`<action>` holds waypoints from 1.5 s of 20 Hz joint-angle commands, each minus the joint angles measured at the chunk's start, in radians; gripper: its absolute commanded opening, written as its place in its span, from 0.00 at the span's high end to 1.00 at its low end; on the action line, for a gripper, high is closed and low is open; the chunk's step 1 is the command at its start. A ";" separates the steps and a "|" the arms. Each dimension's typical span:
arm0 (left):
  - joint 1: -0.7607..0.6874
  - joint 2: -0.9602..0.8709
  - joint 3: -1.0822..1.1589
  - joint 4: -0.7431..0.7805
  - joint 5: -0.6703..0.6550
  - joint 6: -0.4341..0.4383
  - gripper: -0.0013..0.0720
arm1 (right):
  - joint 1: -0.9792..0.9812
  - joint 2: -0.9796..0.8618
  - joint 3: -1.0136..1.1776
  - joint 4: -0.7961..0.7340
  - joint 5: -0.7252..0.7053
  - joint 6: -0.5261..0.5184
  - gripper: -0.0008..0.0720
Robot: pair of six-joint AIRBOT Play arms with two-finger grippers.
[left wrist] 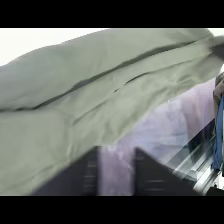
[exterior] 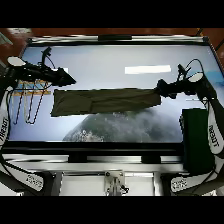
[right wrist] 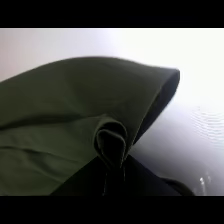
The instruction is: Fold the shirts.
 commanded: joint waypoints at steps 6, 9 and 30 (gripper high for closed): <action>-0.307 -0.003 -0.109 -0.002 0.299 0.003 0.94 | -0.005 0.294 0.001 0.006 0.083 0.136 0.89; -0.396 -0.012 -0.126 -0.002 0.388 -0.002 0.94 | -0.005 0.364 0.001 0.006 0.169 0.155 0.89; -0.599 -0.151 -0.098 -0.193 0.524 -0.022 0.95 | -0.004 0.554 0.136 -0.029 0.335 0.285 0.89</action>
